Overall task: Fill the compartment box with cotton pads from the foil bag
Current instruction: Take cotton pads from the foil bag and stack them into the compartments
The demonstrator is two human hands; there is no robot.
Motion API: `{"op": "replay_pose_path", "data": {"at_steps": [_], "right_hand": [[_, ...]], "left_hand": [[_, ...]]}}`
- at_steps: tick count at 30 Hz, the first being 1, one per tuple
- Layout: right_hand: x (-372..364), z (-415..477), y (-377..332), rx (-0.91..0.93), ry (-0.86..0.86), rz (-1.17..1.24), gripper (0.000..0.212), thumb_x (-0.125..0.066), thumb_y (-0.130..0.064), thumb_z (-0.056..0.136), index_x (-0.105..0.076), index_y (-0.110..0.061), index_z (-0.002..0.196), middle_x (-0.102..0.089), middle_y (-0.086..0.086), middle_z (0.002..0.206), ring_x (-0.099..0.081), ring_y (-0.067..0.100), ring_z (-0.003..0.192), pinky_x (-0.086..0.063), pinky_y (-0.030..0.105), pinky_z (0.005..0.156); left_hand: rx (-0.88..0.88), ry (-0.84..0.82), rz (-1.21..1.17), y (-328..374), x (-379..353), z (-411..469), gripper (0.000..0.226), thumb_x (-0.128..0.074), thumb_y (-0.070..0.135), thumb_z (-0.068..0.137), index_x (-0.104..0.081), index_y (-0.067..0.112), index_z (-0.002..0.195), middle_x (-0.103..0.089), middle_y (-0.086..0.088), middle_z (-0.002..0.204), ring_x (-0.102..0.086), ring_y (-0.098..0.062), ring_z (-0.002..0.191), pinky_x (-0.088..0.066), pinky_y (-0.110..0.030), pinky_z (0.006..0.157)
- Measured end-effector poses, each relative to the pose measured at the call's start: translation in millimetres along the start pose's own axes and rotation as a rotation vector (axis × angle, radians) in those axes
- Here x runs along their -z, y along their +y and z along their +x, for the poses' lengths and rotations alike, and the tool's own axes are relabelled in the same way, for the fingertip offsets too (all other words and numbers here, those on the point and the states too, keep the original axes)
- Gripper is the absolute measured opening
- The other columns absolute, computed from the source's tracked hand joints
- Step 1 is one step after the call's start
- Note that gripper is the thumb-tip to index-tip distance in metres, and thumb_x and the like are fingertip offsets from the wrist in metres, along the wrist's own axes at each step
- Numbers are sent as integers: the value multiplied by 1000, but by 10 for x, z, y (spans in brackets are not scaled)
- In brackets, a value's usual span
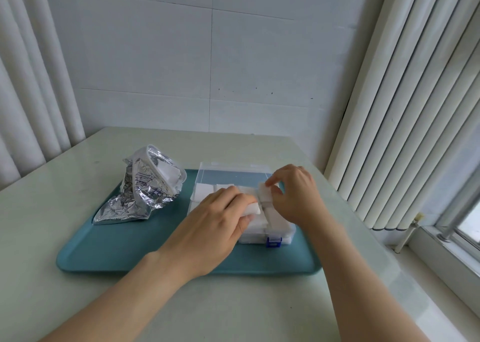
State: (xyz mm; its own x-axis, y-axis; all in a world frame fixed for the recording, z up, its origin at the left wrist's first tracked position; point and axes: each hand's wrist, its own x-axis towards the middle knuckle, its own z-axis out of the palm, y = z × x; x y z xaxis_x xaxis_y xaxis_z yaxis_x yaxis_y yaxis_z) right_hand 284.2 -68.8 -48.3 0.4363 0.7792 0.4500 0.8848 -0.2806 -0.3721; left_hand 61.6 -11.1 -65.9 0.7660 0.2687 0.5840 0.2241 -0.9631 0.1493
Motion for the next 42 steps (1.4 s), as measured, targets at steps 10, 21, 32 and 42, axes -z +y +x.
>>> {"op": "replay_pose_path", "data": {"at_steps": [10,21,32,42], "right_hand": [[129,-40,-66,75,-153,-75,37,-54,-8,84,-77,-27,105,-67,-7,109,-62,20,105,-48,42,101],[173,-62,-87,70,-173,-243,30,-51,-18,93,-78,-28,100,-65,-6,109,-53,21,110,-39,39,93],[95,-68,-135,43,-127,-239,39,-44,-14,96,-74,-27,118,-60,0,120,-53,26,113,-39,41,94],[107,-119,-426,258,194,129,45,-41,-9,90,-76,-16,119,-76,-3,104,-64,19,99,-53,44,89]], "left_hand": [[28,-132,16,20,-95,27,40,-30,48,107,-59,27,124,-53,9,112,-54,-17,102,-46,-30,91],[88,-142,-40,44,-79,41,34,-32,47,106,-61,30,113,-53,13,106,-49,-13,100,-43,-30,92],[98,-77,-98,64,-44,18,26,-39,43,106,-60,29,113,-50,13,101,-46,-11,96,-40,-26,90],[244,172,-397,43,103,47,37,-33,36,110,-67,24,121,-61,21,104,-56,-7,108,-40,-21,96]]}}
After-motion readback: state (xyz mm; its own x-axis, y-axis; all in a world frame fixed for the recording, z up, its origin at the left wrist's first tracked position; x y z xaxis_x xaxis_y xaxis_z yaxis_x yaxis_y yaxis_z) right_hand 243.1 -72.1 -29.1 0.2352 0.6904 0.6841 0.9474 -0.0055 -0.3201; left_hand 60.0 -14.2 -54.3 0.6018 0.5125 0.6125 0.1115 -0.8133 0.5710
